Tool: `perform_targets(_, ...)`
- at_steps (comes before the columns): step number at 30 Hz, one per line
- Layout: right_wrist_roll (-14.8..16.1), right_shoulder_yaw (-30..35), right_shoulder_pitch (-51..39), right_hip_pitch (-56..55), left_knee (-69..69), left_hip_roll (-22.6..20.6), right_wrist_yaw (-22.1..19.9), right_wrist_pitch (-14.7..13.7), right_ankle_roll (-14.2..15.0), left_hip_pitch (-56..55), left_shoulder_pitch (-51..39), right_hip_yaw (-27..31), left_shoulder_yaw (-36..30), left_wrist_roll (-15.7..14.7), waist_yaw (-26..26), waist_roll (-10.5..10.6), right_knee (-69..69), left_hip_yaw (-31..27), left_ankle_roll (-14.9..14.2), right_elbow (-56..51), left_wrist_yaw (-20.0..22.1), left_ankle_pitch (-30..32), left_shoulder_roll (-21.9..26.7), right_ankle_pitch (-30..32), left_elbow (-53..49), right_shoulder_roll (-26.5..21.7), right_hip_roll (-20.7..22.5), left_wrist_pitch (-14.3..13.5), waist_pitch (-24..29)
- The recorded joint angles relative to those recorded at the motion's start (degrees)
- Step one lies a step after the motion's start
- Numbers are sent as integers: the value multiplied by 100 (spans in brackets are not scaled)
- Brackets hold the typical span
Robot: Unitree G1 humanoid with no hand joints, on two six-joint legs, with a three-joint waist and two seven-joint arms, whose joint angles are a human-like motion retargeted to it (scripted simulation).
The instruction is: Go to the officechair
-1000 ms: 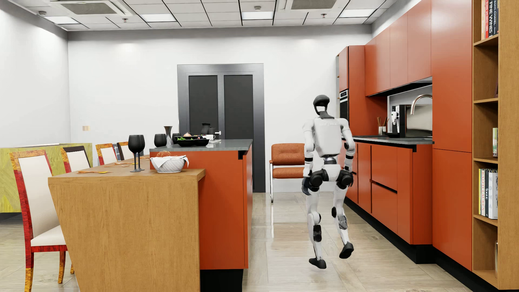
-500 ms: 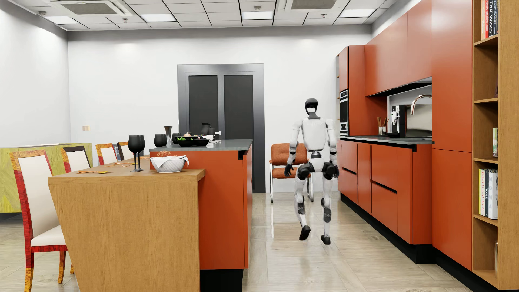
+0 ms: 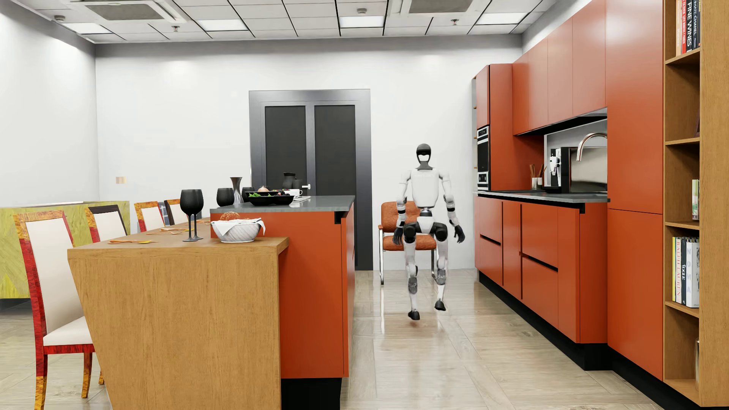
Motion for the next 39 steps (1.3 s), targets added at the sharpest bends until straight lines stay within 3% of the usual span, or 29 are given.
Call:
perform_targets(2,-378,9,639,-447,-98,-17,1031,-103,350,912,-735,360,-70,-78,-221,66,-2560,-214,-137,325,234,-540,234,265,-639,-281,362,-364,-68)
perform_targets(3,-451,-170,1072,-379,-206,56,1249,-249,548,1450,-1017,770,69,-322,-318,97,-4119,-410,-235,262,480,-689,288,447,-1025,-306,467,-549,-80)
perform_targets(4,-400,-567,1525,-370,-179,107,1185,-283,690,1980,-1147,674,319,-694,-390,96,-4852,-621,-318,188,877,-665,255,166,-1383,-223,357,-712,-79)
perform_targets(5,-284,-1040,1878,-238,-52,241,971,-228,571,2417,-1135,137,593,-1084,-444,81,-4859,-771,-421,162,1303,-419,252,301,-1703,6,240,-840,-88)
perform_targets(6,-186,-1470,2108,-298,532,460,749,-143,515,2594,-1019,-145,788,-1355,-505,98,-3968,-862,-431,188,1624,370,309,1390,-1983,281,153,-903,-70)
perform_targets(7,-179,-1747,2164,-422,1666,732,612,-71,-387,2411,-829,-58,941,-1460,-560,164,-2792,-1005,-777,251,1817,1550,425,1339,-2233,545,337,-871,-11)
perform_targets(8,-271,-1894,2074,-341,3209,1035,580,-26,-432,1821,-568,-159,1086,-1488,-570,243,-1934,-935,-997,278,1969,2625,420,572,-2393,674,428,-778,61)
perform_targets(9,-446,-1908,1873,-68,4592,1307,641,-47,-468,987,-345,-257,1144,-1483,-530,332,-1539,-940,-743,221,2072,2571,322,-17,-2371,739,553,-643,134)
perform_targets(10,-677,-1807,1640,381,5440,1367,705,-184,-481,70,-232,-334,1009,-1427,-441,407,-1564,-992,-231,39,2007,2063,211,-365,-2109,757,693,-474,181)
perform_targets(11,-940,-1635,1418,895,5658,1327,669,-433,-470,-753,-189,-355,697,-1272,-332,446,-1776,-924,-65,-254,1674,1704,174,-570,-1668,735,820,-288,189)
perform_targets(13,-1278,-1229,958,1842,4483,1064,390,-1067,-440,-1871,108,-296,36,-810,-138,444,-2082,-474,157,-962,553,1036,327,-890,-879,685,1045,-75,122)
perform_targets(14,-1235,-967,686,2245,3348,885,336,-1364,-424,-2195,474,-256,-148,-558,-57,417,-2023,-300,248,-1309,81,958,451,-1205,-806,647,1094,-82,69)
perform_targets(16,-821,-342,268,2995,433,643,542,-2066,-359,-2458,1461,-282,-1,-168,85,356,-1635,-260,-102,-2060,-300,1263,614,-2186,-1280,290,1064,-201,-60)
perform_targets(17,-561,60,54,3312,-679,749,691,-2304,-288,-2456,2167,-189,477,-216,132,361,-1243,-173,-231,-2508,-283,1327,531,-2610,-1760,21,1045,-314,-120)
perform_targets(18,-325,355,-138,3536,-482,844,793,-2468,-209,-2676,2753,-43,985,-456,174,364,-664,-56,342,-3057,-251,2268,231,-2904,-2169,-313,909,-398,-136)
perform_targets(19,-131,373,-223,3582,609,938,688,-2564,-212,-2987,2919,113,1243,-640,199,312,234,68,444,-3581,-186,3224,-44,-2688,-2234,-545,695,-348,-97)
perform_targets(20,-2,83,-123,3477,1774,882,224,-2581,-202,-3260,2557,193,1132,-445,212,199,1179,74,409,-3855,-95,2700,-81,-1690,-1832,-445,516,-103,-28)
perform_targets(21,61,-300,27,3291,2487,756,-566,-2457,180,-3297,1820,20,724,119,207,81,2008,1,300,-3770,-143,2142,30,-507,-1131,-26,263,223,38)
perform_targets(22,51,-509,55,2967,2702,609,-1317,-2210,213,-3153,1066,-161,426,671,163,-21,2637,-68,234,-3391,-273,1795,33,204,-549,385,-81,363,81)
perform_targets(23,7,-412,-139,2526,2565,480,-1506,-1960,142,-2902,370,-230,543,784,105,-107,3012,-119,148,-2840,-217,1644,-136,-6,-381,496,-217,380,99)
perform_targets(24,-212,-76,-352,2005,2259,377,-1038,-1836,-8,-2610,-115,-215,1040,394,65,-174,3102,-162,57,-2258,201,1618,-414,-313,-634,333,-260,220,104)
perform_targets(26,-1057,628,-598,1269,1443,278,296,-1633,-475,-1966,-729,-419,1606,-754,25,-246,2332,-215,-118,-1282,1178,1684,-743,-1110,-1268,-128,-774,-711,85)
perform_targets(27,-1238,723,-704,974,1069,281,723,-1442,-448,-1672,-1004,-165,1404,-917,-14,-252,1555,-235,-191,-957,1399,1710,-641,-1210,-1566,-203,-675,-1043,70)
perform_targets(30,-1312,644,-731,1194,339,365,1099,-1145,888,-1138,-1809,1815,665,-547,-198,-179,-1908,-477,-418,-737,1422,1658,-47,-530,-2675,-356,204,-1467,-11)
perform_targets(32,-1232,236,-487,1347,177,288,816,-1024,627,-1163,-2280,1422,467,-814,-247,-160,-2132,-737,-536,-838,1397,1703,90,-739,-3085,-333,71,-1639,-26)
perform_targets(35,-790,-341,-399,1492,51,414,401,-697,342,-1405,-2266,945,470,-1173,-321,11,-2743,-1121,-810,-557,1312,1908,316,-549,-3097,139,225,-1291,-13)
perform_targets(37,-896,-249,-348,1665,-84,521,592,-706,312,-1490,-2113,626,228,-904,-302,174,-3234,-1189,-1074,-467,1161,1872,393,-431,-2673,247,286,-839,-9)
perform_targets(38,-955,-192,-334,1703,94,673,688,-744,321,-1555,-1977,551,50,-677,-284,251,-3343,-940,-1096,-443,975,1613,408,-412,-2315,255,312,-585,-9)
perform_targets(39,-989,-149,-347,1717,509,849,760,-758,338,-1584,-1787,540,-138,-427,-264,315,-3411,-642,-814,-418,690,1247,414,-410,-1913,254,352,-345,-13)
